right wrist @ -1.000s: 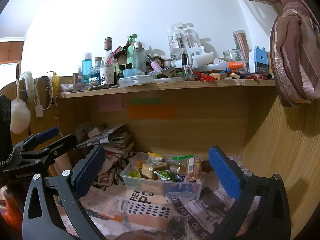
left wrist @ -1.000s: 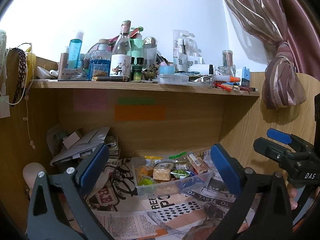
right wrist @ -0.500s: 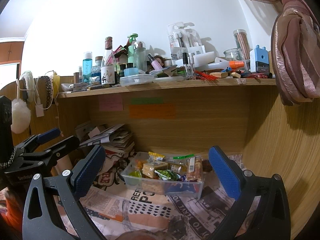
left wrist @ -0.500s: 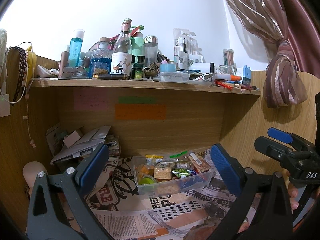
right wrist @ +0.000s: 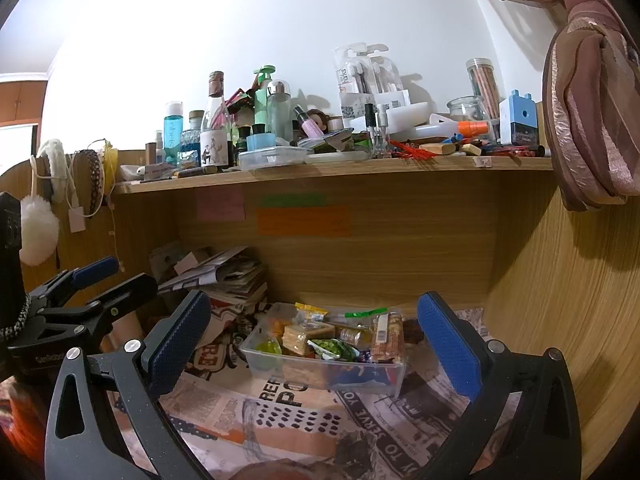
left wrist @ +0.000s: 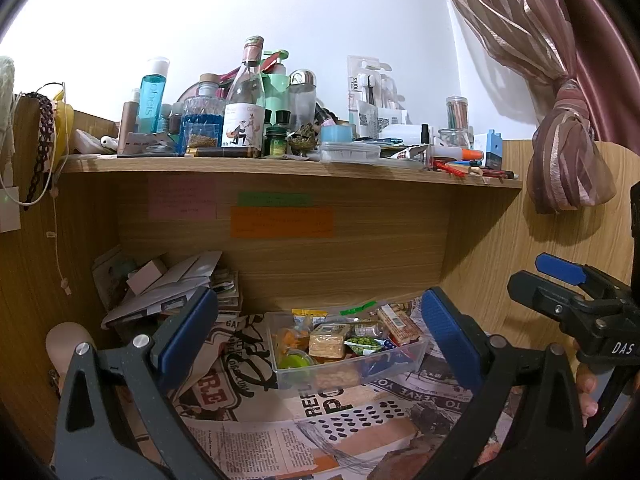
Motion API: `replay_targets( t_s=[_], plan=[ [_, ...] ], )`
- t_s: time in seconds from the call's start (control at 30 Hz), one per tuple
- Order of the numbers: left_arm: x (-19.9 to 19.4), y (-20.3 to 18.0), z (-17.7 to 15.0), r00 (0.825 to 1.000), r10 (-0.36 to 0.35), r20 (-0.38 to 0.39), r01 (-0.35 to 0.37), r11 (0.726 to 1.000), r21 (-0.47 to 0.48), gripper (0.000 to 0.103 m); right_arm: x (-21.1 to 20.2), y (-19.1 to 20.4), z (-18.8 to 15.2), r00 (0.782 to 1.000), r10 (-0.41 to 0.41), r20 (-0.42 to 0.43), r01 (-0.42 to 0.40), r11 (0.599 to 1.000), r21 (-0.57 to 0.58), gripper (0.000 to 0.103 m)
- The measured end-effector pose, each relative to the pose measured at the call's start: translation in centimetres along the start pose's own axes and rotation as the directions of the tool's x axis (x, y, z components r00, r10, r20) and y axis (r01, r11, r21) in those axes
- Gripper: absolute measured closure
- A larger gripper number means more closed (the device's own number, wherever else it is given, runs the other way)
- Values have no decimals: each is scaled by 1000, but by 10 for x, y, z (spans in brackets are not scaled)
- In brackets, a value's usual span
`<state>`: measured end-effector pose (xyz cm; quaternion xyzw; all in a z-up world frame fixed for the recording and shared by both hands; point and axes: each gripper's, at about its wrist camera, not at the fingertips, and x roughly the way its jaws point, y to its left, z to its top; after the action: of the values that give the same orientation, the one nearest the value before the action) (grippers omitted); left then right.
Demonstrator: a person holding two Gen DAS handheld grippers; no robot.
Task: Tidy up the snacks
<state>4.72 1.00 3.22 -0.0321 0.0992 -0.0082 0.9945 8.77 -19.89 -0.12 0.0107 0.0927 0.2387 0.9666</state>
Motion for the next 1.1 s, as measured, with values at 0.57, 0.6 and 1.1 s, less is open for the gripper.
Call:
replay_targets(
  t_s=[0.57, 0.6, 1.1],
  plan=[
    [-1, -6, 0, 1000, -5, 5, 5, 1000, 6, 0, 4, 0, -2, 1000, -1, -4, 1, 1000, 0, 0],
    [-1, -7, 0, 1000, -6, 5, 6, 1000, 6, 0, 3, 0, -1, 1000, -2, -4, 2, 1000, 0, 0],
    [3, -6, -1, 1000, -13, -12, 13, 1000, -5, 0, 6, -1, -3, 1000, -2, -3, 2, 1000, -2, 0]
  ],
)
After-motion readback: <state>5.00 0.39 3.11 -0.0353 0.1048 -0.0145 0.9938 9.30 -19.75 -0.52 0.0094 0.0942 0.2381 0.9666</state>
